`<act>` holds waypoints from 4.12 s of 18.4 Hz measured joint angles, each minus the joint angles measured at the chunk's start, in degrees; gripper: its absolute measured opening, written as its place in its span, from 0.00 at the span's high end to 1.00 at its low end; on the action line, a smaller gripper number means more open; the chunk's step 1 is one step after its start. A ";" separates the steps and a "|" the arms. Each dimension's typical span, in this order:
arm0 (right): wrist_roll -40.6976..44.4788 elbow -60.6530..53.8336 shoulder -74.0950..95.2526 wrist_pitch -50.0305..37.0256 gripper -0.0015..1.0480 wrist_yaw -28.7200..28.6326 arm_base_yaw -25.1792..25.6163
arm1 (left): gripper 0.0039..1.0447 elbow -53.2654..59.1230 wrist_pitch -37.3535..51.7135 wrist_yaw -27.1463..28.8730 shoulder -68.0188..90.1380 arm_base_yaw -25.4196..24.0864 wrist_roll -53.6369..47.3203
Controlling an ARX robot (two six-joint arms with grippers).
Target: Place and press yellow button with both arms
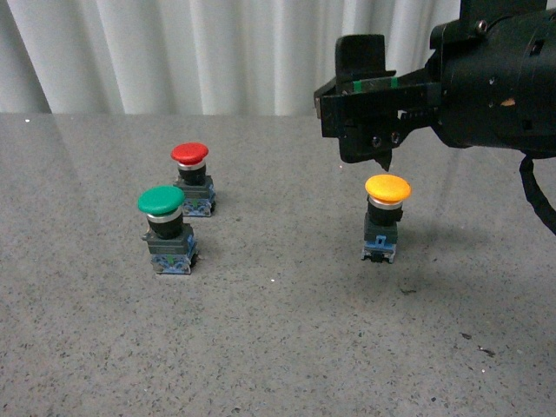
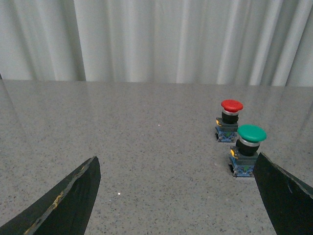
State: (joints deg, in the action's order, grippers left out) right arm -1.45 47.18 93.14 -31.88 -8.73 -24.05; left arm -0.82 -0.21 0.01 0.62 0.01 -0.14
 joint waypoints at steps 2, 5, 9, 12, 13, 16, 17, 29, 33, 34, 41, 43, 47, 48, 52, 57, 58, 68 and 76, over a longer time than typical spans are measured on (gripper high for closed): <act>0.15 0.28 1.36 0.72 0.53 -0.02 0.94 | 0.06 0.00 0.00 0.00 0.00 0.00 0.00; 1.09 0.26 1.64 2.45 0.85 0.00 2.69 | 0.06 0.00 0.00 0.02 0.00 0.00 0.02; 1.57 -0.04 1.66 4.61 0.98 -0.11 4.07 | 0.06 0.00 0.00 0.00 0.00 0.00 0.00; 1.99 -0.46 2.05 5.46 0.98 -0.52 4.61 | 0.06 0.00 0.00 0.00 0.00 0.00 0.00; 2.32 -0.52 2.56 5.49 0.98 -0.55 4.55 | 0.06 0.00 0.00 0.00 0.00 0.00 0.02; 2.58 -0.55 3.96 5.16 0.98 -0.55 4.44 | 0.06 0.00 0.00 0.00 0.00 0.00 0.00; 2.58 -0.48 4.35 5.05 0.98 -0.50 4.46 | 0.06 0.00 0.00 0.00 0.00 0.00 0.00; 4.42 0.02 5.90 5.77 0.98 -0.52 5.03 | 0.06 0.00 0.00 0.00 0.00 0.00 0.00; 5.97 0.00 6.16 6.25 0.98 -0.96 5.31 | 0.06 0.00 0.00 0.00 0.00 0.00 0.00; 6.40 0.00 6.16 6.56 0.98 -0.94 5.31 | 0.06 0.00 0.00 0.00 0.00 0.00 0.00; 8.28 -0.15 6.47 7.34 0.98 -0.96 5.29 | 0.06 0.00 0.00 0.02 0.00 0.00 0.00; 8.11 -0.33 6.34 6.60 0.98 -1.53 5.25 | 0.06 0.00 0.00 0.00 0.00 0.00 0.00; 4.57 -1.22 3.65 5.38 0.98 -3.43 4.72 | 0.06 0.00 0.00 0.00 0.00 0.00 0.02; 3.76 -1.33 2.62 4.98 0.98 -4.04 4.52 | 0.06 0.00 0.00 0.00 0.00 0.00 0.00; -0.55 -1.64 -3.41 2.10 0.98 -6.05 4.11 | 0.06 0.00 0.00 0.02 0.00 0.00 0.00; -4.24 -3.72 -7.93 1.09 0.98 -7.54 3.78 | 0.06 0.00 0.00 0.02 0.00 0.00 0.02; -4.57 -3.93 -8.52 1.62 0.98 -7.52 3.82 | 0.06 0.00 0.00 0.02 0.00 0.00 0.00; 0.09 -25.51 -35.82 -1.66 0.98 17.59 16.70 | 0.06 0.00 -0.02 0.04 0.00 0.00 0.00; 1.05 -37.66 -49.37 -1.53 0.98 9.33 24.00 | 0.06 0.00 0.00 -0.02 0.00 0.00 0.00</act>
State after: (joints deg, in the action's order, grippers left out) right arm -0.40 9.52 43.77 -33.41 0.60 -0.05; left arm -0.82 -0.21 -0.01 0.62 0.01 -0.14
